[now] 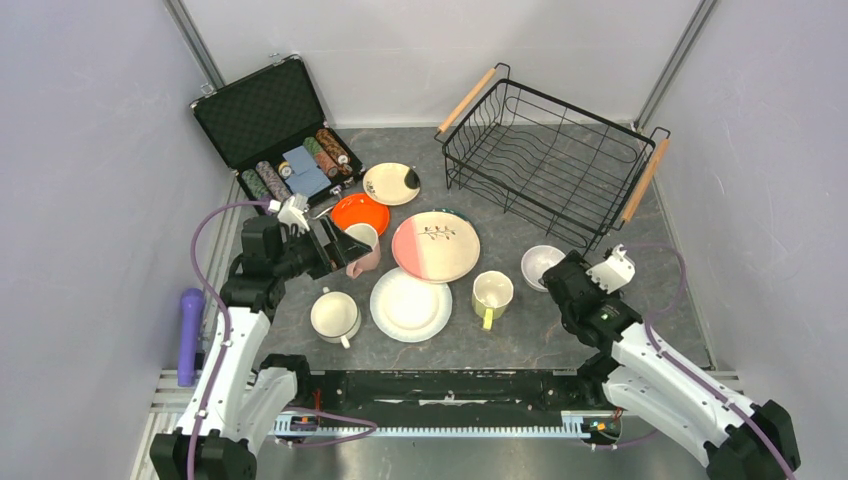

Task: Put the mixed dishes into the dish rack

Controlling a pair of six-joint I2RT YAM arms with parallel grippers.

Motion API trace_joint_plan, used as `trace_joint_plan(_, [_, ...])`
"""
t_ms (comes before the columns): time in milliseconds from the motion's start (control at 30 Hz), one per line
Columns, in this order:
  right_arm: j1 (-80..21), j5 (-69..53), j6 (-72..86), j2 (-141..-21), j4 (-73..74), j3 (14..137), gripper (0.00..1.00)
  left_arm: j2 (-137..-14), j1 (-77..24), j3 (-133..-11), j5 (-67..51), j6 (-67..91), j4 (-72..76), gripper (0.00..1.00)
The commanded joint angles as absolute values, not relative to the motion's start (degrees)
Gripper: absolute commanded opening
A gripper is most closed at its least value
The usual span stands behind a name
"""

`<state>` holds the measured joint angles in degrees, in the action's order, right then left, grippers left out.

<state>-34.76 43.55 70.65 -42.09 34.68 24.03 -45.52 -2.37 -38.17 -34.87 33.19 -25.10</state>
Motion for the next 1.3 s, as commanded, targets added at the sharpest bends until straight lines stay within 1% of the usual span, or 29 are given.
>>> trace_joint_plan(0, [-32.3, 43.8, 72.5, -43.6, 28.0, 21.7, 0.90, -44.4, -2.5, -37.7, -35.2, 33.9, -23.1, 1.00])
trace_joint_plan(167, [-30.7, 41.5, 71.2, -47.1, 23.4, 20.6, 0.84, -44.4, -2.5, -37.7, -35.5, 33.7, -22.8, 1.00])
trace_joint_plan(200, [-30.5, 41.0, 71.3, -47.8, 22.7, 20.5, 0.81, -44.4, -2.5, -37.8, -35.6, 33.6, -22.9, 1.00])
trace_joint_plan(267, [-30.1, 40.1, 72.0, -48.6, 21.9, 20.2, 0.69, -44.6, -2.5, -37.8, -35.9, 33.4, -22.9, 1.00])
trace_joint_plan(300, [-30.1, 40.1, 72.3, -48.7, 21.5, 20.0, 0.65, -44.8, -2.5, -37.9, -36.0, 33.5, -22.9, 1.00])
trace_joint_plan(433, [-29.0, 39.5, 71.9, -49.0, 19.5, 18.9, 0.62, -45.0, -2.5, -37.9, -36.2, 33.4, -22.9, 1.00])
trace_joint_plan(567, [-27.7, 38.1, 71.2, -50.3, 18.5, 18.7, 0.49, -45.2, -2.5, -37.9, -36.3, 33.4, -22.9, 1.00])
trace_joint_plan(600, [-27.3, 37.6, 71.1, -50.6, 18.5, 18.7, 0.42, -45.3, -2.5, -37.9, -36.3, 33.4, -22.9, 1.00])
trace_joint_plan(667, [-27.1, 36.7, 70.3, -50.5, 18.8, 19.1, 0.18, -45.3, -2.5, -37.9, -36.3, 33.4, -22.8, 1.00])
trace_joint_plan(700, [-27.1, 36.4, 70.0, -50.1, 19.3, 19.6, 0.10, -45.4, -2.5, -37.9, -36.3, 33.4, -22.9, 1.00])
trace_joint_plan(767, [-27.1, 35.9, 69.4, -49.0, 21.3, 20.9, 0.02, -45.3, -2.5, -38.2, -36.8, 33.2, -22.9, 1.00])
trace_joint_plan(800, [-26.9, 35.3, 69.2, -48.0, 22.0, 21.2, 0.00, -45.1, -2.5, -38.4, -37.1, 32.9, -22.9, 1.00])
trace_joint_plan(933, [-26.7, 32.4, 64.1, -42.7, 23.6, 22.3, 0.00, -43.5, -3.9, -38.5, -37.1, 33.1, -21.8, 1.00])
trace_joint_plan(1033, [-26.7, 32.6, 58.9, -37.8, 26.3, 24.6, 0.00, -43.5, -8.0, -38.5, -36.5, 34.8, -19.5, 1.00])
trace_joint_plan(1133, [-26.7, 35.0, 54.0, -32.3, 29.5, 27.4, 0.00, -44.9, -15.9, -39.7, -31.8, 36.1, -17.9, 1.00])
trace_joint_plan(1200, [-26.7, 35.0, 49.2, -29.5, 29.0, 28.8, 0.00, -46.6, -22.7, -41.8, -27.1, 35.8, -17.6, 1.00])
trace_joint_plan(1267, [-26.8, 30.5, 40.7, -26.6, 24.2, 29.3, 0.00, -49.0, -28.8, -44.4, -23.4, 35.5, -16.9, 1.00])
